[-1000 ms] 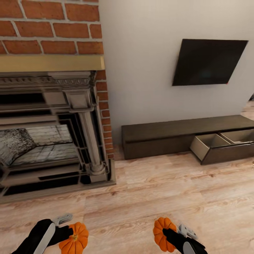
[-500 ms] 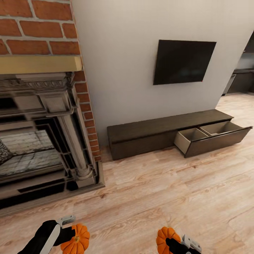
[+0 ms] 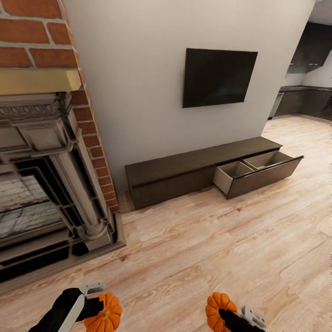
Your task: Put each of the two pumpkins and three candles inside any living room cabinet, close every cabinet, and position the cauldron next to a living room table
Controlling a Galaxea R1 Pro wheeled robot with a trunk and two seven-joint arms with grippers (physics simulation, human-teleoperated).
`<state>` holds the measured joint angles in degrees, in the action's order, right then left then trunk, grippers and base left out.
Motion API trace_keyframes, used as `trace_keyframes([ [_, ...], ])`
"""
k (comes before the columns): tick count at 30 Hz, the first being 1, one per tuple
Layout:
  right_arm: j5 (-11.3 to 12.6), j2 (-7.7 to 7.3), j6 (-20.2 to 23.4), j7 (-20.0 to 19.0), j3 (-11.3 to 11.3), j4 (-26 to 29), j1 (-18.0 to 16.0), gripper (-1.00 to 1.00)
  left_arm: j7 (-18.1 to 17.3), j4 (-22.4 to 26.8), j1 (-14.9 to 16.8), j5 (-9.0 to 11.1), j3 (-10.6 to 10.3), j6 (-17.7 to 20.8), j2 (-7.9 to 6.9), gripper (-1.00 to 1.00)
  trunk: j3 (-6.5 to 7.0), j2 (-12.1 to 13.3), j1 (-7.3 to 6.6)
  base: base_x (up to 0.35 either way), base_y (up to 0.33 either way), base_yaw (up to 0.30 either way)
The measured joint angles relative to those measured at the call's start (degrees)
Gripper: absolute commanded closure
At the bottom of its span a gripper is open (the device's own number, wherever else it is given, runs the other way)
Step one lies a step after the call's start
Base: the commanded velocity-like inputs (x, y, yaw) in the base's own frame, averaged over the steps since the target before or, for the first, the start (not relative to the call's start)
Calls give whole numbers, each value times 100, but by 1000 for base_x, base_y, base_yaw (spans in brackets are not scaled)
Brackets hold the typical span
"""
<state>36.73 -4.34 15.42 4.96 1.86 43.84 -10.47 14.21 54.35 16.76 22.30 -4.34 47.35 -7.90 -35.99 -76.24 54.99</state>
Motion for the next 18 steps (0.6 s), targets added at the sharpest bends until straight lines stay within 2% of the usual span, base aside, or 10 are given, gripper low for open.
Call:
trace_keyframes([
  [1, 7, -38, -91, -12, -5, -72, 1, 100, 2, -7, 0, -6, -185, -71, -1, 100, -8, 0, 0, 101, 0, -185],
  [5, 33, -77, -265, -20, -20, -332, 3, 100, 3, -26, 1, -24, -474, -302, -1, 100, -37, 0, 0, 145, 0, -199],
  [9, 41, -78, -416, -18, -142, -491, 1, 100, 4, -39, 1, -29, -594, -394, -1, 100, -63, 0, 0, 238, 0, -226],
  [15, 43, -78, -469, -13, -449, -658, 2, 100, 8, -47, 1, -43, -637, -422, 1, 100, -82, 0, 0, 308, 0, -247],
  [18, 37, -77, -530, -15, -520, -680, 1, 100, 13, -53, 2, -106, -642, -424, 5, 100, -86, 0, 0, 322, -26, -89],
])
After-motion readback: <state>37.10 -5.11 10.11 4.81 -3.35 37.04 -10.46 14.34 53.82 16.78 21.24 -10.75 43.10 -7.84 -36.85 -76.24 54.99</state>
